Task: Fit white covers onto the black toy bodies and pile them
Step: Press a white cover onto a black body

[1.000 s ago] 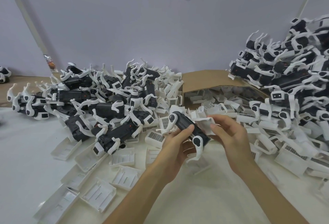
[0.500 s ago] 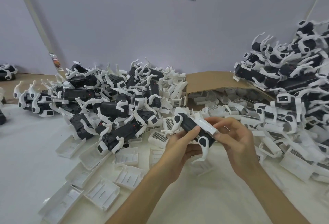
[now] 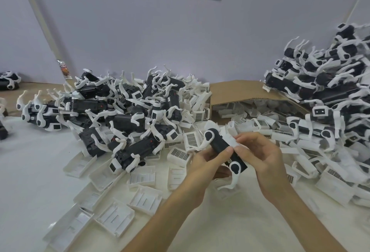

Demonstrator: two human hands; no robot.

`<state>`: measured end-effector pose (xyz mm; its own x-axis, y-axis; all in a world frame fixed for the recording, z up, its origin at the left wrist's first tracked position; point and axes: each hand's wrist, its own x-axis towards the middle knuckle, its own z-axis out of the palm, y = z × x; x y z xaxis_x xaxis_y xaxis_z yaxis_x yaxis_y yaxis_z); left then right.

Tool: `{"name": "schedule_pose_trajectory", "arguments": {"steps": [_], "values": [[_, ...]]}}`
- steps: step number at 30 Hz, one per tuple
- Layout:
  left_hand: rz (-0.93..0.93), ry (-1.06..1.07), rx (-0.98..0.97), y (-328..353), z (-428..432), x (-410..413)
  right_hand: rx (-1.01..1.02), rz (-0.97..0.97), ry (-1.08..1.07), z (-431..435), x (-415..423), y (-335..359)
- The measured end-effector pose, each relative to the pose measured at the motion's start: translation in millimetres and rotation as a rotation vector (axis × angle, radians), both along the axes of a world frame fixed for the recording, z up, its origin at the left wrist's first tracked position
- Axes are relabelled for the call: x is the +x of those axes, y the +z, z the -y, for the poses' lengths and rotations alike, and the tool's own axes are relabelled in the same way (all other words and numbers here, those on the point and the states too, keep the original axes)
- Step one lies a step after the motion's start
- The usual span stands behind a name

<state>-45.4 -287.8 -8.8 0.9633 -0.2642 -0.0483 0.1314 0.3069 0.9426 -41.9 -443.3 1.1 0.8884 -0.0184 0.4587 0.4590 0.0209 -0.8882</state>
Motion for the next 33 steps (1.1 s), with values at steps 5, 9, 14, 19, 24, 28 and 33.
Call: {"name": "schedule_pose_trajectory", "arguments": {"steps": [5, 9, 14, 19, 24, 28, 33], "values": [[0.011, 0.047, -0.006, 0.1, -0.3, 1.0, -0.010, 0.013, -0.024, -1.8, -1.0, 3.0], [0.049, 0.050, -0.001, 0.8, -1.1, 1.3, -0.021, -0.001, -0.016, -5.5, -1.5, 0.9], [0.049, 0.048, 0.025, -0.6, 2.5, 0.0, 0.042, -0.055, -0.028, -2.3, 0.6, 2.5], [0.101, 0.012, 0.002, -0.4, 1.5, 0.8, 0.051, -0.196, 0.038, 0.0, 2.8, 4.2], [0.136, 0.027, 0.053, -2.0, 1.1, 1.3, 0.069, -0.319, 0.162, -5.9, -1.0, 6.2], [0.166, 0.064, 0.065, -0.3, -0.4, 0.0, 0.031, -0.289, 0.164, -8.9, -3.2, 5.6], [0.162, 0.028, 0.061, 1.8, -0.4, -1.0, -0.092, -0.207, 0.143, -11.4, -7.1, 9.0]]}}
